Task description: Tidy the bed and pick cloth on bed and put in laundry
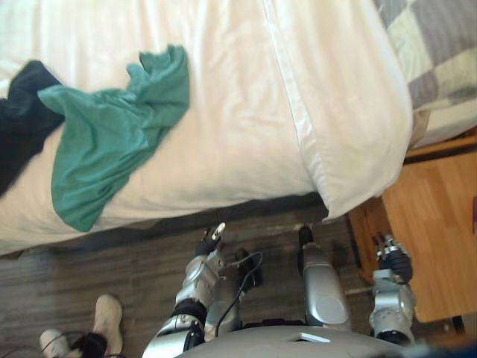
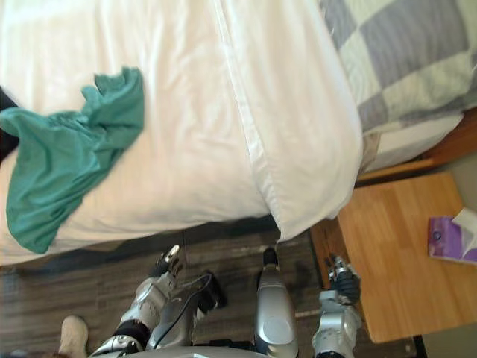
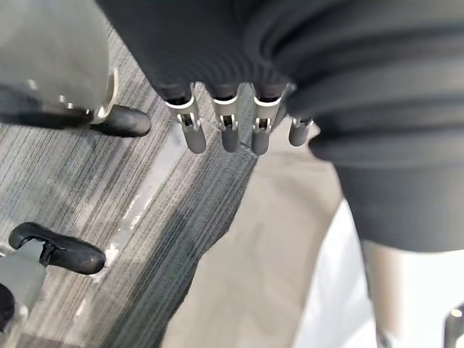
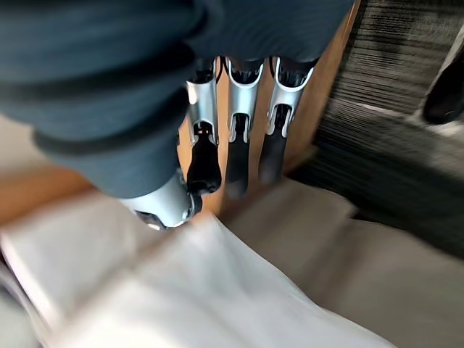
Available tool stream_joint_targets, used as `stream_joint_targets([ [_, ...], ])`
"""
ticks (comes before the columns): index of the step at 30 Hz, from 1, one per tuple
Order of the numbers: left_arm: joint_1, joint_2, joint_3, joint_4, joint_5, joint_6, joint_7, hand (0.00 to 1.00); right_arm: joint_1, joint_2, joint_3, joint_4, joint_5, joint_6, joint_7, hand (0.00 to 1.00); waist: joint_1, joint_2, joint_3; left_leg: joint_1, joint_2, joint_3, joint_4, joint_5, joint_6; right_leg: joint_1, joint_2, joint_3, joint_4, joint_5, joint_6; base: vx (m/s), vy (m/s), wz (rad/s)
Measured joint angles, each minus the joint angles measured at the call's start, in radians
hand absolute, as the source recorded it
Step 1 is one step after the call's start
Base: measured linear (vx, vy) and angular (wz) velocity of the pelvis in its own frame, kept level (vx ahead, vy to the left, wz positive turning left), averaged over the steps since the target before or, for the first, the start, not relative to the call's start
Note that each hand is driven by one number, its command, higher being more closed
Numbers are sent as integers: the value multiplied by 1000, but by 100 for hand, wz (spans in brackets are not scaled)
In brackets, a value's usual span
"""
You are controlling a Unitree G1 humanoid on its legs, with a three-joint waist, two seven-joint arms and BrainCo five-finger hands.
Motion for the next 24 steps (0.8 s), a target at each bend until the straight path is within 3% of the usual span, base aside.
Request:
stream_joint_targets([
  [3,43,-1,20,23,42,7,-7,0,53,24,40,63,-222,-33,-9,0,22,-5,-54,74,-3,-1,-56,9,-13,74,-6,-71,-39,7,8,159,15,6],
  [7,88,-1,45,33,117,6,-7,0,61,24,80,100,-314,-48,-19,0,29,-19,-80,152,-6,9,-94,20,-24,128,-22,-160,-20,6,8,102,11,3],
  [9,96,1,52,28,131,0,9,0,63,16,99,119,-355,-49,-6,0,51,-30,-89,195,-11,16,-107,24,-30,118,-47,-229,71,-7,-8,25,-9,-7],
  [13,105,15,31,28,156,-2,26,0,35,-9,146,181,-381,-56,16,0,59,-48,-104,221,-30,11,-142,55,-45,130,-64,-263,74,-20,-27,-4,-37,0],
  [16,104,27,-1,28,140,-10,88,0,2,-35,168,230,-381,-32,42,0,67,-39,-99,204,-32,8,-116,57,-45,174,-55,-263,-28,-20,-27,-33,-34,-9],
  [20,109,49,-5,28,183,19,149,0,-8,-57,172,247,-383,-1,29,0,68,-43,-86,152,-5,-48,66,46,-60,227,-82,-304,-38,-26,-26,-109,-30,27],
  [23,154,81,16,37,230,44,142,0,-7,-67,157,246,-378,9,28,0,70,-61,-76,120,-6,-94,155,35,-54,221,-112,-285,-1,-75,-20,-140,6,8],
  [24,164,78,43,35,224,49,136,0,-3,-71,144,247,-379,10,28,0,68,-55,-79,103,3,-115,185,10,-41,221,-112,-282,-3,-78,-14,-118,81,-10],
])
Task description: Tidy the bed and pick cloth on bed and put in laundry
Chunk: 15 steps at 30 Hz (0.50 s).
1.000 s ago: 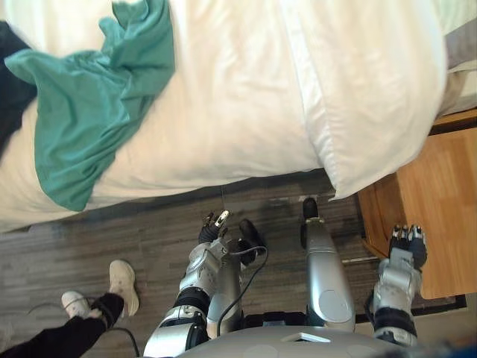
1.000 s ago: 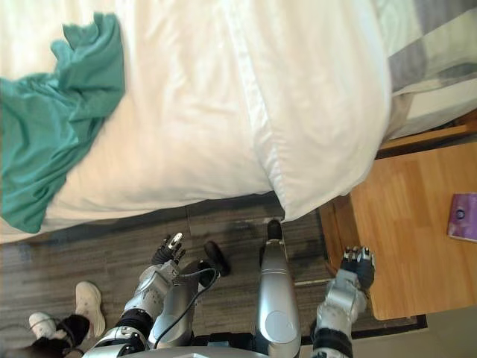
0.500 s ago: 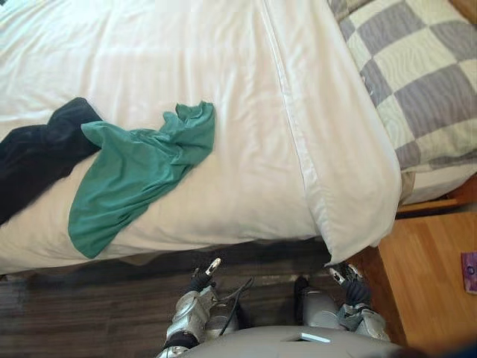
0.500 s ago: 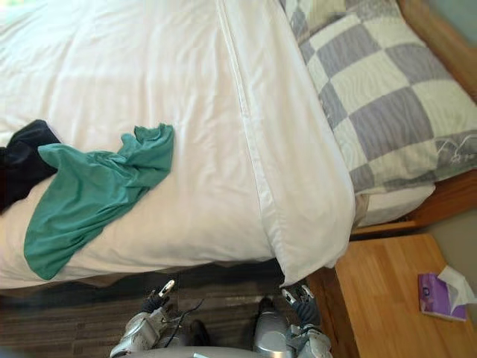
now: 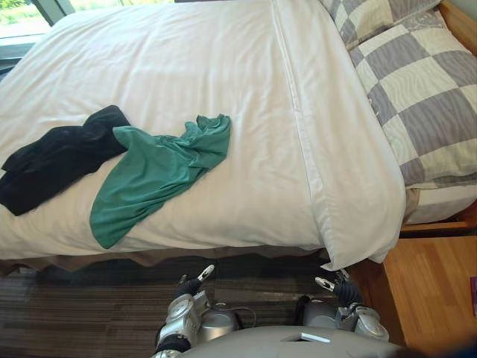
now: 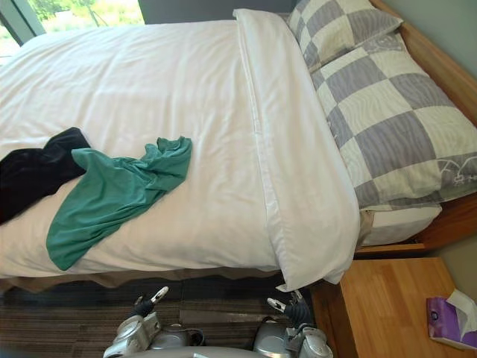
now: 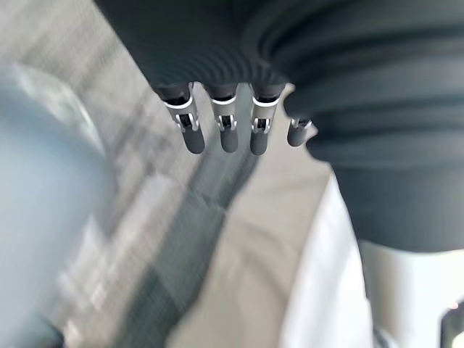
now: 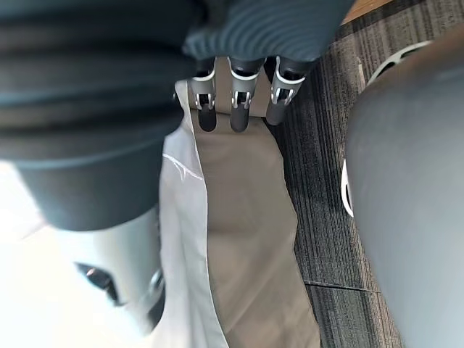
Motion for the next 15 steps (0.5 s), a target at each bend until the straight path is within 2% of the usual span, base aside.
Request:
stream_joint_targets([
  [1,16,8,20,-2,3,1,-18,0,1,-15,-22,2,-10,2,0,0,-6,13,-1,-23,55,-41,82,-45,10,1,-7,12,6,-3,15,-85,108,-20],
  [3,32,17,18,-2,4,-3,-30,0,-3,-39,-39,10,-25,1,2,0,-12,16,1,-31,119,-95,131,-59,7,-8,-27,43,27,-3,36,-61,214,-34],
  [4,47,20,17,-1,4,-18,-50,0,-2,-64,-44,11,-44,-5,4,0,-15,23,-2,-34,167,-162,131,-55,12,-34,-52,75,52,-2,70,-54,330,-40],
  [7,43,16,0,33,3,-48,-78,0,-3,-96,-44,41,-61,-12,4,0,-23,53,-17,-39,179,-268,82,-54,-5,-87,-95,122,59,38,134,-58,480,-34],
  [8,40,14,-27,45,12,-53,-90,0,2,-98,-49,43,-61,-13,6,0,-28,78,-26,-37,179,-262,38,-49,-13,-95,-113,128,39,102,142,-73,821,-16],
  [9,31,5,-42,65,14,-64,-103,0,7,-90,-73,58,-65,-13,15,0,-22,94,-34,-16,174,-235,-8,-111,-162,-95,-133,120,1,165,153,-51,695,-8],
  [10,13,8,-34,71,11,-71,-110,0,5,-73,-99,66,-74,-14,23,0,-15,81,-30,-18,150,-216,9,-112,-176,-93,-164,104,-19,212,135,-102,667,-29],
  [11,12,29,-49,70,35,-80,-112,0,6,-64,-109,74,-105,-19,20,0,8,72,-25,-18,127,-168,1,-109,-158,-88,-194,6,-67,300,60,-132,539,-36],
  [12,20,47,-64,69,49,-88,-112,0,13,-59,-89,74,-135,-36,42,0,3,52,-36,-12,112,-139,-35,-90,-123,-70,-191,-104,-58,311,59,-137,490,-34],
  [13,19,54,-65,69,49,-90,-115,0,17,-50,-67,74,-160,-57,56,0,1,42,-42,-8,103,-129,-65,-74,-106,-65,-176,-145,-35,309,60,-67,388,-13],
  [15,-8,58,-121,71,54,-89,-127,0,14,-55,11,69,-219,-144,81,0,2,33,-43,-3,52,-120,-184,10,-53,-45,-95,-190,75,179,55,-22,327,10],
])
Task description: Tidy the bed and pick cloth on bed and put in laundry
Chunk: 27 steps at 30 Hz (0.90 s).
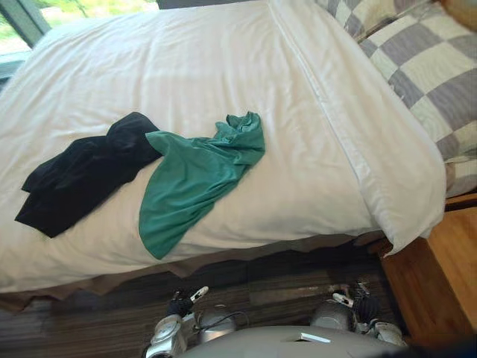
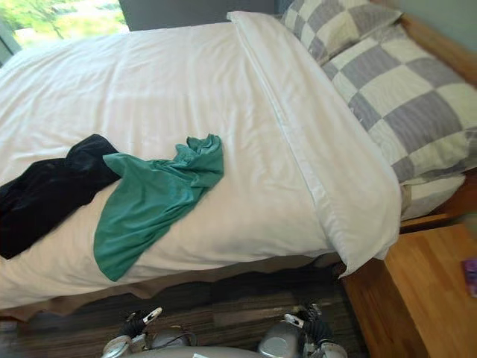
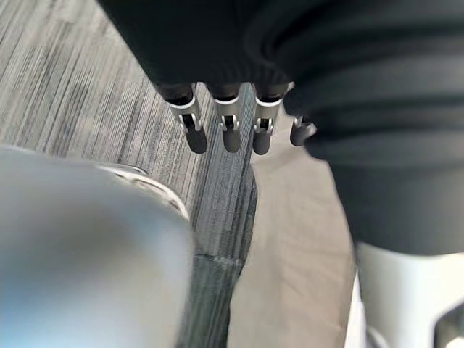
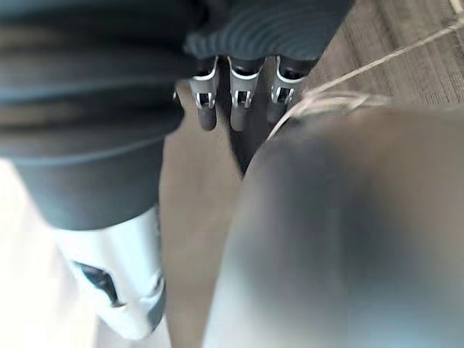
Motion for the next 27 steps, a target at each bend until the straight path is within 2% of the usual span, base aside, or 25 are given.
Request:
stream_joint_targets([
  [1,-10,-3,-17,0,5,0,-2,0,-4,-5,18,0,0,-14,2,0,-3,1,0,-1,-16,-1,-23,20,12,7,20,0,23,-35,0,-21,300,34],
  [2,-28,-7,-46,0,36,1,-1,0,-10,-15,58,0,4,-33,3,0,-7,-1,0,-8,-49,-6,-56,45,30,25,62,10,36,-104,-8,-42,226,31],
  [3,-39,-9,-65,0,76,3,5,0,-21,-22,104,1,17,-35,7,0,-5,-13,-5,-17,-82,-7,-65,52,41,47,77,20,2,-143,-18,-43,171,18],
  [6,-52,-6,-103,0,115,15,30,0,-57,4,189,5,44,-35,17,0,-4,-11,-1,-24,-121,-16,-55,59,52,102,79,51,-113,-158,-22,-86,81,12],
  [7,-53,-2,-111,0,115,18,40,0,-57,13,202,5,45,-35,23,0,-3,-15,0,-32,-126,-26,-35,55,54,123,79,50,-140,-171,-23,-86,-40,36],
  [9,-55,-10,-120,-9,94,22,54,0,-77,-4,235,2,61,-31,50,0,-2,9,33,-89,-112,-58,124,12,63,155,76,35,-138,-198,2,-146,-6,41],
  [11,-51,-18,-118,-34,69,9,47,0,-85,-17,258,5,73,-19,51,0,5,22,51,-139,-98,-64,252,8,58,158,64,41,-108,-221,16,-183,75,10],
  [12,-34,-22,-117,-55,58,-3,43,0,-94,-37,279,2,88,2,45,0,3,45,55,-189,-91,-69,347,26,47,152,48,53,-75,-230,22,-132,74,-5],
  [13,-29,-24,-120,-59,54,-4,41,0,-96,-46,280,1,94,11,41,0,2,44,58,-196,-90,-69,360,33,48,150,39,56,-66,-230,22,-56,109,-10],
  [15,-25,-25,-120,-59,54,-4,28,0,-96,-44,273,-2,140,35,32,0,-6,46,56,-191,-113,-49,328,32,49,127,-3,67,-58,-215,23,-16,135,-16],
  [16,-23,-21,-118,-57,54,-8,14,0,-98,-47,266,-2,187,53,41,0,-9,49,57,-188,-105,-41,306,-2,71,104,-15,84,-58,-203,27,-24,141,-25],
  [17,-22,-14,-114,-50,54,-10,3,0,-106,-48,255,-2,228,62,45,0,-19,48,57,-183,-78,-46,285,-20,72,99,-22,91,-57,-198,32,3,243,-28],
  [18,-21,-12,-96,-45,43,-16,-4,0,-100,-50,222,1,282,73,47,0,-28,38,63,-168,-28,-72,242,-22,70,100,-48,116,-50,-191,45,14,205,-14],
  [19,-21,-12,-96,-44,38,-18,-5,0,-98,-52,217,2,290,74,47,0,-28,36,64,-166,-19,-83,234,-20,69,100,-54,121,-49,-190,50,44,285,-22],
  [20,-21,-12,-89,-42,24,-22,-9,0,-96,-61,194,6,319,76,47,0,-29,29,68,-156,13,-133,191,-11,69,100,-89,142,-43,-181,76,78,450,-33],
  [21,-23,-12,-88,-37,20,-24,-18,0,-96,-76,179,12,332,78,45,0,-37,29,68,-147,36,-189,152,17,76,99,-122,168,-42,-166,113,78,450,-40],
  [22,-22,-13,-88,-31,16,-26,-24,0,-97,-86,175,17,338,80,44,0,-38,35,66,-140,48,-204,135,40,91,98,-137,183,-43,-156,134,118,701,-48],
  [23,-26,-17,-88,-9,3,-32,-30,0,-98,-99,154,26,338,97,41,0,-41,44,64,-116,37,-218,127,10,3,100,-165,219,-52,-137,151,121,651,-34],
  [24,-32,-11,-85,12,-29,-38,-39,0,-108,-85,119,53,336,125,42,0,-55,32,58,-122,-5,-199,182,-34,-40,139,-201,251,-113,-88,148,135,750,-23],
  [25,-32,-4,-81,22,-44,-39,-40,0,-105,-70,110,59,333,134,47,0,-62,23,55,-131,-18,-194,207,-50,-40,157,-204,252,-147,-61,149,99,525,-14],
  [26,-34,16,-78,42,-69,-39,-39,0,-92,-32,87,60,320,146,55,0,-62,18,51,-143,-24,-185,260,-85,-36,183,-194,231,-202,6,123,45,450,-27],
  [27,-30,30,-71,44,-83,-36,-37,0,-94,-6,50,57,314,146,53,0,-53,25,48,-154,-5,-167,296,-109,-23,185,-181,207,-234,102,76,29,430,-33],
])
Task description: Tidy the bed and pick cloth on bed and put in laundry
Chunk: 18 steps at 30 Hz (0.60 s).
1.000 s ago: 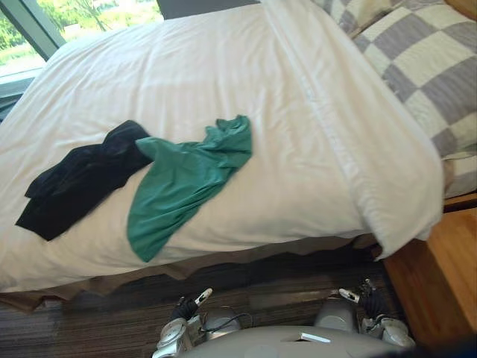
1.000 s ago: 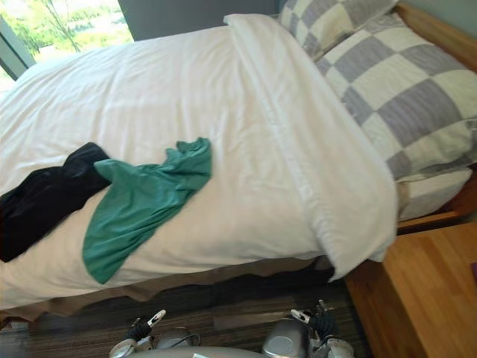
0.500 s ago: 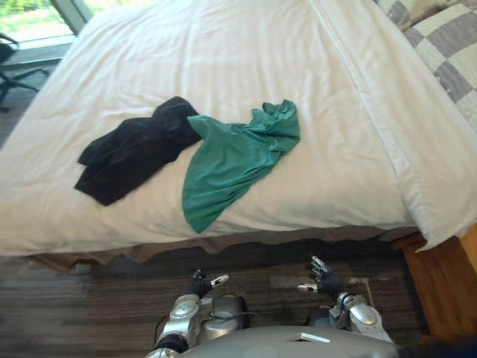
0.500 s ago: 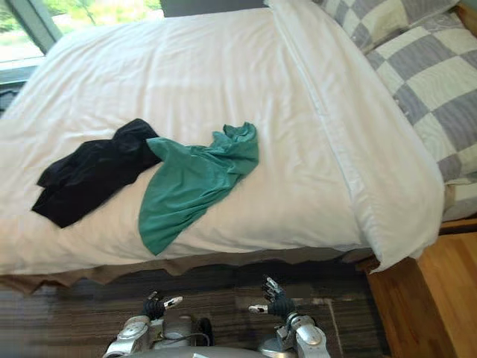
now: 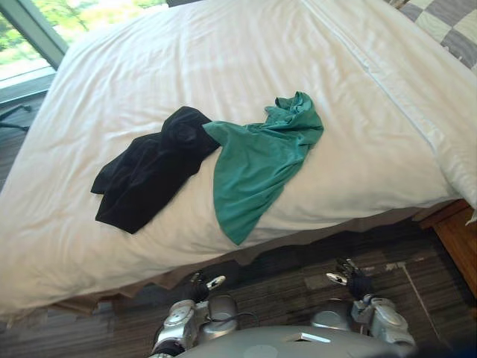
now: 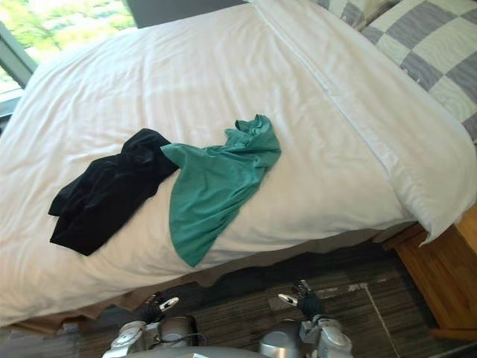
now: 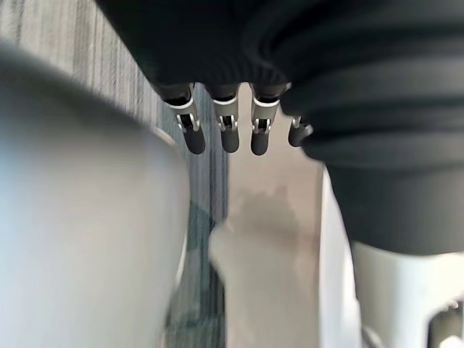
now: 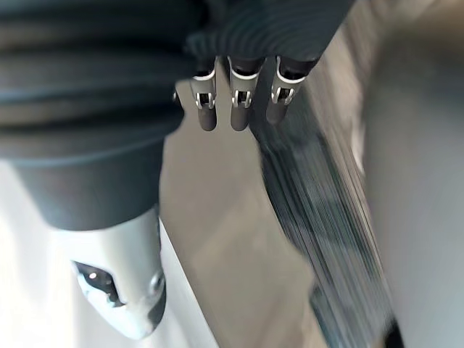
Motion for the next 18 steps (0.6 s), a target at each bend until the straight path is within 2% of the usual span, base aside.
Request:
stream_joint_targets([
  [1,1,3,3,0,0,1,3,0,0,6,-12,-1,-2,-3,2,0,2,1,-1,2,10,14,1,-4,7,-2,7,-26,-9,48,-41,-26,409,-41],
  [2,8,5,16,-1,-1,1,17,0,2,10,-18,1,-26,-12,18,0,11,12,-2,21,32,56,-36,2,27,-19,25,-92,-17,111,-125,-20,314,-60],
  [3,20,8,38,-1,-9,0,32,0,11,23,-14,1,-49,-30,42,0,32,-7,-14,66,38,95,-107,29,38,-51,70,-108,58,49,-86,-7,263,-71],
  [4,36,9,46,-1,-23,5,43,0,18,37,-4,-1,-43,-54,65,0,35,-17,-24,95,33,113,-170,56,42,-65,111,-118,110,-33,-71,43,152,-63],
  [5,46,6,48,-1,-46,16,43,0,26,41,26,-7,-32,-80,90,0,27,-24,-30,119,26,116,-235,81,49,-80,168,-104,153,-117,-76,47,75,-33],
  [6,43,6,49,-2,-69,24,41,0,42,40,61,-26,-7,-108,122,0,23,-30,-33,129,12,120,-311,125,53,-107,252,-59,182,-213,-74,40,49,-13],
  [7,43,3,49,-2,-81,28,41,0,44,40,75,-37,4,-119,135,0,19,-34,-35,127,1,120,-343,146,55,-112,286,-35,179,-251,-70,35,5,15],
  [8,33,-5,51,-2,-89,40,42,0,51,37,93,-47,15,-138,165,0,9,-46,-43,124,-34,110,-393,183,57,-110,330,21,127,-305,-59,36,9,30],
  [10,30,-39,52,-5,-87,54,42,0,52,31,95,-54,25,-156,196,0,-9,-14,-42,139,-56,87,-457,240,55,-100,349,55,104,-297,-68,50,20,43],
  [12,33,-51,55,-5,-88,58,56,0,62,26,103,-61,23,-167,215,0,-6,-7,-45,171,-62,71,-504,262,52,-76,348,59,118,-303,-79,68,-34,44],
  [15,42,-62,88,-11,-124,61,89,0,68,32,133,-61,-18,-172,184,0,5,-23,-50,215,-71,49,-537,302,67,-19,341,27,121,-312,-90,64,-62,56],
  [16,50,-70,109,-20,-136,61,88,0,78,36,155,-70,-24,-161,161,0,16,-38,-56,214,-81,57,-540,321,75,-9,331,15,123,-323,-88,-6,-38,43],
  [18,58,-75,126,-43,-134,60,87,0,87,38,171,-82,-38,-143,128,0,33,-46,-59,215,-91,57,-547,329,75,0,320,6,123,-342,-82,-18,-20,31],
])
